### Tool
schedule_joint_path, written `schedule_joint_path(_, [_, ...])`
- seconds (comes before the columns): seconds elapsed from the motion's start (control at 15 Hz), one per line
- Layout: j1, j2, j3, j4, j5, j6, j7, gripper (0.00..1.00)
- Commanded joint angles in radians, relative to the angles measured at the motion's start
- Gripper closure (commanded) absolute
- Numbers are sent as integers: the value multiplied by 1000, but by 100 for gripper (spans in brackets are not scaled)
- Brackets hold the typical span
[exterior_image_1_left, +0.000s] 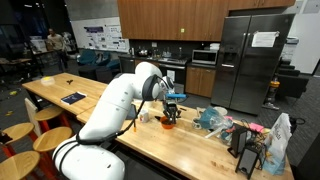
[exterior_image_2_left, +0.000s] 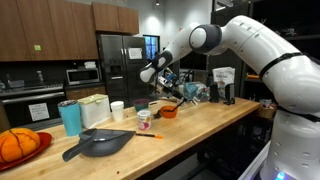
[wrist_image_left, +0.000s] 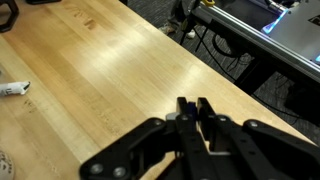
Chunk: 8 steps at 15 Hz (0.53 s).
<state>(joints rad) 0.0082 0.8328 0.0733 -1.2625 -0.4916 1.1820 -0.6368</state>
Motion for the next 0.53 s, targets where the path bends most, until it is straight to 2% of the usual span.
schedule_joint_path(0.0, [11,13,-6,36,10,-2,8,96])
schedule_joint_path(0.47, [27,53,-12,84,1,-10,-1,96])
